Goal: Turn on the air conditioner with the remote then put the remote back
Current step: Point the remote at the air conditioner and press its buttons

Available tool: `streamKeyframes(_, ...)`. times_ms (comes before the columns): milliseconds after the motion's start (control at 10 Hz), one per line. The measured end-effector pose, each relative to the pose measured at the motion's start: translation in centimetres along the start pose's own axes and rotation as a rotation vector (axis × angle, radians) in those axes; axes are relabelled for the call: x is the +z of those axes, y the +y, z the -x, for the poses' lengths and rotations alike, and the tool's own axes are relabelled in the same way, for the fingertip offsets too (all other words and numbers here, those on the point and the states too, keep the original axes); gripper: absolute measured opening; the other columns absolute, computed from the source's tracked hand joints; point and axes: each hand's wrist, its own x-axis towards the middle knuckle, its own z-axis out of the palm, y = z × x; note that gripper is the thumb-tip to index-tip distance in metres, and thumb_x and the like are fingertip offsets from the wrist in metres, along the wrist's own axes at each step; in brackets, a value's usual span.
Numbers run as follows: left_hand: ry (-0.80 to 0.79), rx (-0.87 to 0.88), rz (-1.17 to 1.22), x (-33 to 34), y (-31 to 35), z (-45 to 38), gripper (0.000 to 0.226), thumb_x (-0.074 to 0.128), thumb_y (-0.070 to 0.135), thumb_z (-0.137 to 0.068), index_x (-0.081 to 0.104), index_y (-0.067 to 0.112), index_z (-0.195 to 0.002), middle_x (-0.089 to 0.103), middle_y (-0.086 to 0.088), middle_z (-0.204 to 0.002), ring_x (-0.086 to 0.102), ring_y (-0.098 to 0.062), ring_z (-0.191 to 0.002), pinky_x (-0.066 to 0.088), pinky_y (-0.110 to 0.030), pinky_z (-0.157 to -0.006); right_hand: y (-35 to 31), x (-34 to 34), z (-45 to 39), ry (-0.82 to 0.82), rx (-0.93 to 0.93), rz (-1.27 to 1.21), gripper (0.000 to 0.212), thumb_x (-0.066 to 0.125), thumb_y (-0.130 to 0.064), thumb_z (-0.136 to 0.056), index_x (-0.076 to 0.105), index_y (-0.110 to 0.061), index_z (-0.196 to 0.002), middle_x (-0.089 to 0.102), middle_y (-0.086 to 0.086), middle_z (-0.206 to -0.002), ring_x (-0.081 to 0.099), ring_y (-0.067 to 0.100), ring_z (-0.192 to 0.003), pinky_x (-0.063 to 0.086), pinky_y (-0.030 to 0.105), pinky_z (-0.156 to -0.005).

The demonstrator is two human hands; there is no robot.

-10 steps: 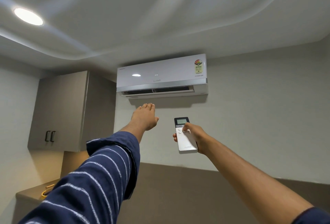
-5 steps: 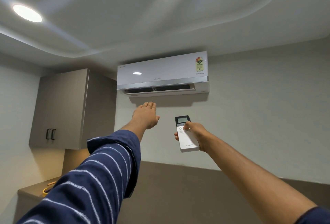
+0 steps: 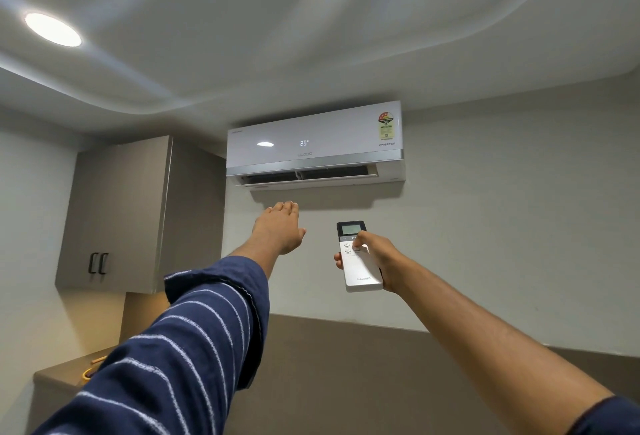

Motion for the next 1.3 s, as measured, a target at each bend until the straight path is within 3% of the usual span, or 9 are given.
streamKeyframes(600, -0.028, 0.019, -0.005, 0.6, 0.5, 0.9, 0.067, 0.028, 0.04, -0.101, 0.006, 0.006, -0.156, 0.008, -0.01, -0.164, 0.011, -0.025, -0.151, 0.014, -0.038, -0.122, 1.1, -0.7, 0.9, 0.019, 0.024, 0.024, 0.024, 0.038, -0.006, -0.08, 0.055, 0.0, -0.095, 0.074, 0.015, -0.065, 0.071, 0.025, -0.055, 0.056, 0.025, -0.052)
streamKeyframes(800, -0.051, 0.039, 0.003, 1.6, 1.7, 1.0, 0.068, 0.028, 0.04, -0.101, 0.007, 0.005, -0.155, 0.009, -0.01, -0.164, 0.013, -0.025, -0.151, 0.015, -0.038, -0.122, 2.2, -1.5, 1.6, 0.044, 0.043, 0.05, 0.025, 0.039, -0.006, -0.08, 0.053, -0.001, -0.1, 0.073, 0.017, -0.074, 0.07, 0.027, -0.06, 0.055, 0.027, -0.057)
streamKeyframes(1300, -0.071, 0.135, 0.051, 2.4, 5.8, 0.6, 0.067, 0.028, 0.039, -0.101, 0.008, 0.005, -0.155, 0.01, -0.009, -0.164, 0.013, -0.025, -0.151, 0.016, -0.038, -0.122, 3.3, -4.7, 3.9, 0.128, 0.042, 0.017, 0.02, 0.039, -0.006, -0.082, 0.053, -0.004, -0.095, 0.073, 0.016, -0.073, 0.071, 0.025, -0.054, 0.055, 0.024, -0.048)
